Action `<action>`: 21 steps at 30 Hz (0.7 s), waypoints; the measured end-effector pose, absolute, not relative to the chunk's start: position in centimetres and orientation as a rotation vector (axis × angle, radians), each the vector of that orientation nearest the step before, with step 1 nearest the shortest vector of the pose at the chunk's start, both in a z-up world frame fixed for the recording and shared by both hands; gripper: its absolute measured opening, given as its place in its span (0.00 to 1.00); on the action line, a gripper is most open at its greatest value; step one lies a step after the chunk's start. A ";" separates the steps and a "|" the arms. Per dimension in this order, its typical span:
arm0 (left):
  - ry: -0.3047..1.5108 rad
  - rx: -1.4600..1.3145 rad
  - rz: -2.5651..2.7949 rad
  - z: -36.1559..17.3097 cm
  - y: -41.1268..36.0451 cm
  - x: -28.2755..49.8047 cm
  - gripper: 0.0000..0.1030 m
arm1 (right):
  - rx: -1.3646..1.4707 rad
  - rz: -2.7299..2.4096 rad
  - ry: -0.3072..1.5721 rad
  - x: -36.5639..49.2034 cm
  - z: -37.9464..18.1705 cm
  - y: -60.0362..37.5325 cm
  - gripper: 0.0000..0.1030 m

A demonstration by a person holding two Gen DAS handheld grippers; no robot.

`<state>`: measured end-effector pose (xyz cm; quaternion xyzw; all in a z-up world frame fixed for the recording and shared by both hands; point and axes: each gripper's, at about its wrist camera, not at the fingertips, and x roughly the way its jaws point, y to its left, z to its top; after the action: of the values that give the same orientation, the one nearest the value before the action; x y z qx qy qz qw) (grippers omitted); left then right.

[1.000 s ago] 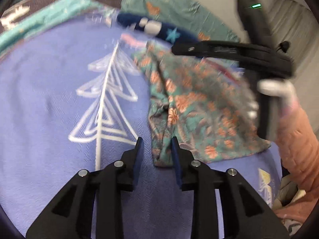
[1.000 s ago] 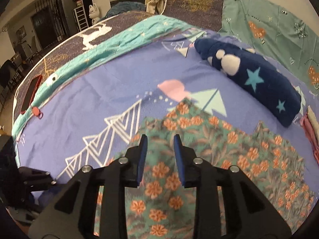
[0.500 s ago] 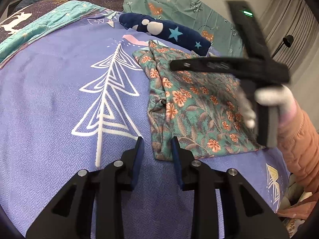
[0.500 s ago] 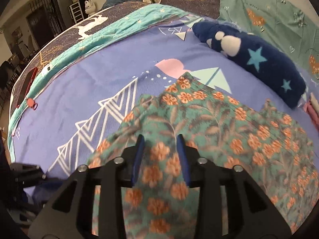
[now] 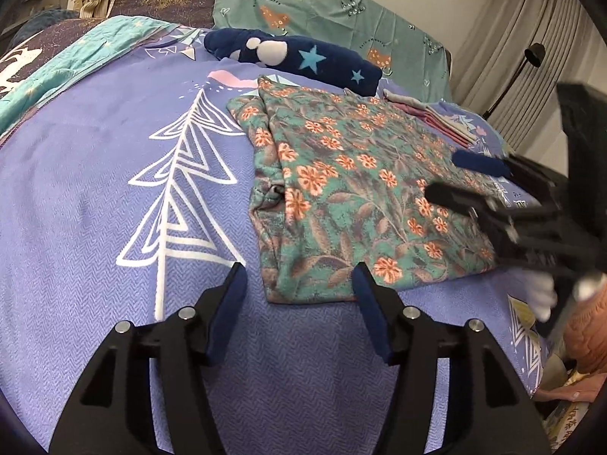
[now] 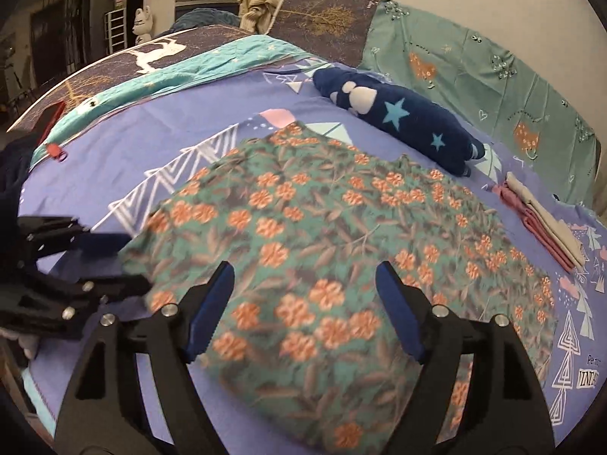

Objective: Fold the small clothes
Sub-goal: 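Grasp the folded shirt's edge with the right gripper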

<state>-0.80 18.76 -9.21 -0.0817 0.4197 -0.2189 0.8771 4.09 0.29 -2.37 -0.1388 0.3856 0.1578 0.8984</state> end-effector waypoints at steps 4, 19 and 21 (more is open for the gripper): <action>0.866 -0.223 -0.447 -9.2 19.8 -1.0 0.58 | -0.323 0.440 0.803 1.6 -2.8 1.9 0.71; 0.853 -0.338 -0.309 -9.6 24.4 -2.1 0.59 | -0.651 0.406 0.785 -1.4 -6.1 7.3 0.60; 0.852 -0.334 -0.313 -9.6 24.4 -2.1 0.61 | -0.659 0.362 0.783 -0.9 -6.4 7.3 0.62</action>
<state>-2.11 24.36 -9.62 -0.1608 0.4095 -0.1505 0.8853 -0.86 7.28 -6.45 -0.3133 0.3727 0.1721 0.8563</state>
